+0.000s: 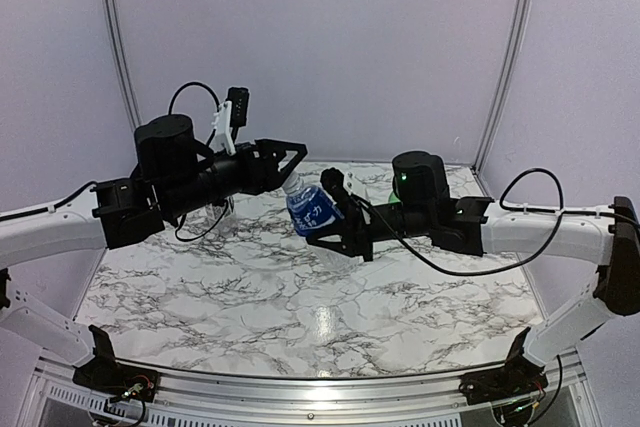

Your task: Unscrew the bottle caps

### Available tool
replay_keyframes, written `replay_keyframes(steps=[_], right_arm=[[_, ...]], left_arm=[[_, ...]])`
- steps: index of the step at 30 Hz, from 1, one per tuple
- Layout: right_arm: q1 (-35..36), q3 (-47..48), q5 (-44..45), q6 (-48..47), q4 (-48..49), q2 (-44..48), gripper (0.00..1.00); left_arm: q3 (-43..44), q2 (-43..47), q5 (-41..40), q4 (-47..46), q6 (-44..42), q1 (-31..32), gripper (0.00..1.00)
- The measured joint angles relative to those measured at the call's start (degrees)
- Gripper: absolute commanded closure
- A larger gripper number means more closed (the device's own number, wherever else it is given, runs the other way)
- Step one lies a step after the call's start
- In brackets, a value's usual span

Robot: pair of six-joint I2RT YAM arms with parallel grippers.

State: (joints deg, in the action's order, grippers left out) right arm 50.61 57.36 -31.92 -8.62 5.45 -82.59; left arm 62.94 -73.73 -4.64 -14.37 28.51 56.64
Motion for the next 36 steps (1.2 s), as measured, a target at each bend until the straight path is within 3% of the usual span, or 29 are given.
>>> replay_keyframes(steps=[5,13,20,29,36], right_arm=[[-0.72,-0.37,-5.09,0.37,0.15,0.02,0.73],[-2.67,-1.16,-18.71,1.70,1.01,0.11,0.71],[-2.69,-1.16,-30.69,3.58,2.27,-1.18,0.71],[-2.69,-1.16,-36.24,4.59,2.78,-2.27,0.71],[-2.69,-1.16,-36.83,5.14,3.10,-2.36,0.71]], left_arm=[[0.00,0.33,6.01,0.09,-2.69,-1.05,0.15],[-0.11,4.28,24.11,0.02,-12.17,-3.17,0.14],[-0.09,2.93,36.39,-0.09,-18.75,-3.52,0.26],[0.76,-2.54,43.82,-0.22,-21.03,-3.74,0.49],[0.79,-2.62,45.44,-0.85,-20.65,-3.78,0.47]])
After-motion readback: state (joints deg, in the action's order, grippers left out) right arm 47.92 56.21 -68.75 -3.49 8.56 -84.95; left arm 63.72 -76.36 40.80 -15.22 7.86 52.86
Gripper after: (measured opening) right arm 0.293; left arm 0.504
